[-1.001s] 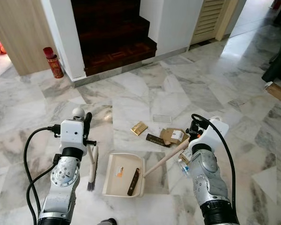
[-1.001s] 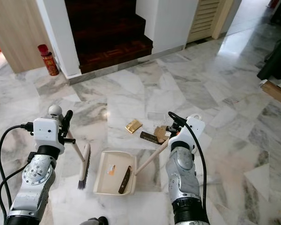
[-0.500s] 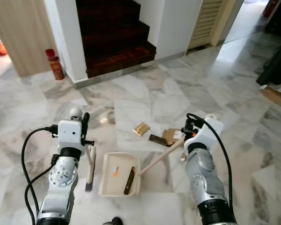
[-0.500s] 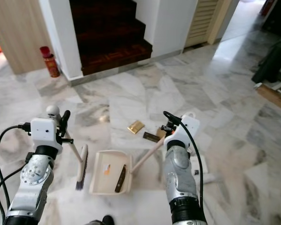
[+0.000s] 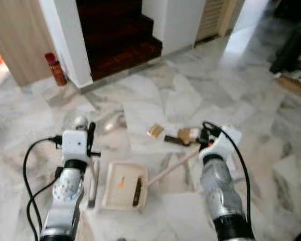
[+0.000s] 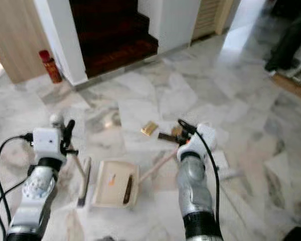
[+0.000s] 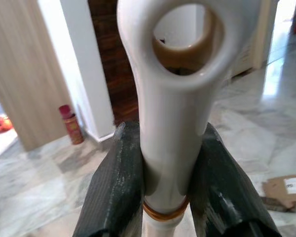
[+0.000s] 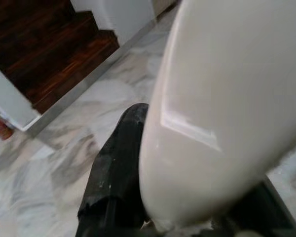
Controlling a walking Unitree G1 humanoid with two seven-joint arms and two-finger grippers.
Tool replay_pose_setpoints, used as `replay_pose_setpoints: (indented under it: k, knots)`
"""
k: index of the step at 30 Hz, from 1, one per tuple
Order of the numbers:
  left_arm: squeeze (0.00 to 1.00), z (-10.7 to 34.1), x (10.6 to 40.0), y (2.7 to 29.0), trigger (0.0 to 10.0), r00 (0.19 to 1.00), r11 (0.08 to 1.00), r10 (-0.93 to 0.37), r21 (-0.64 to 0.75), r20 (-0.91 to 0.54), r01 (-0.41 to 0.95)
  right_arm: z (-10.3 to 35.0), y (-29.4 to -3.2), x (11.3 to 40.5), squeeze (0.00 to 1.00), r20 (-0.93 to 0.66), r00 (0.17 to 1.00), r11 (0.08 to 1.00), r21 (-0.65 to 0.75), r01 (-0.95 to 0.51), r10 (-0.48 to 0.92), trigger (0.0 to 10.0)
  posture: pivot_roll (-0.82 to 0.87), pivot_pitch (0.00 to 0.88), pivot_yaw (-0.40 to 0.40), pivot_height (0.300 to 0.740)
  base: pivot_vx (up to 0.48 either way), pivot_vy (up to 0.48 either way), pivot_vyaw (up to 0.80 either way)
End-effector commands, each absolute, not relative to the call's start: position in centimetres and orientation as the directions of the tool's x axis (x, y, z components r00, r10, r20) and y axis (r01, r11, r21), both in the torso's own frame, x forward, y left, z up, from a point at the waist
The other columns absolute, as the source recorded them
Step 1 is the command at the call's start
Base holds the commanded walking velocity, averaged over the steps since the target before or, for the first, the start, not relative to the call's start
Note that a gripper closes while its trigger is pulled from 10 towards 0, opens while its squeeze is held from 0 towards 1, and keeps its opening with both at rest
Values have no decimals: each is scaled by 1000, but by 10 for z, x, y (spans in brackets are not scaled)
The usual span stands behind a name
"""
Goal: Sweep floor
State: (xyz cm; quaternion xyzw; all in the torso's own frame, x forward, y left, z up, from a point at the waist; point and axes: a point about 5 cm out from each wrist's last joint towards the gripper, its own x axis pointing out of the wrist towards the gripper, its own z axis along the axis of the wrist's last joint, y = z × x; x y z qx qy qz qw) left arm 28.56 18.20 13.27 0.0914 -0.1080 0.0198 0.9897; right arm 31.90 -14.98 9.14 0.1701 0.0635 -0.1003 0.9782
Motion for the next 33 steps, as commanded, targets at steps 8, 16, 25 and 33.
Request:
replay_pose_setpoints:
  k: [8, 16, 25, 33]
  knots:
    - [0, 144, 285, 182, 10000, 964, 980, 16, 185, 264, -66, 100, -145, 323, 0, -135, 978, 920, 337, 199, -161, 10000, 2, 90, -61, 740, 0, 389, -341]
    - [0, 144, 286, 183, 10000, 964, 980, 17, 187, 266, -69, 101, -144, 324, 0, -131, 979, 922, 339, 190, -153, 10000, 4, 92, -59, 740, 0, 386, -52]
    - [0, 145, 286, 183, 10000, 964, 979, 17, 189, 266, -69, 101, -143, 324, 0, -126, 981, 920, 346, 185, -149, 10000, 5, 91, -57, 740, 0, 386, 0]
    - [0, 145, 286, 183, 10000, 964, 980, 15, 189, 265, -67, 102, -142, 324, 0, -124, 982, 921, 346, 180, -145, 10000, 5, 91, -57, 740, 0, 387, 0]
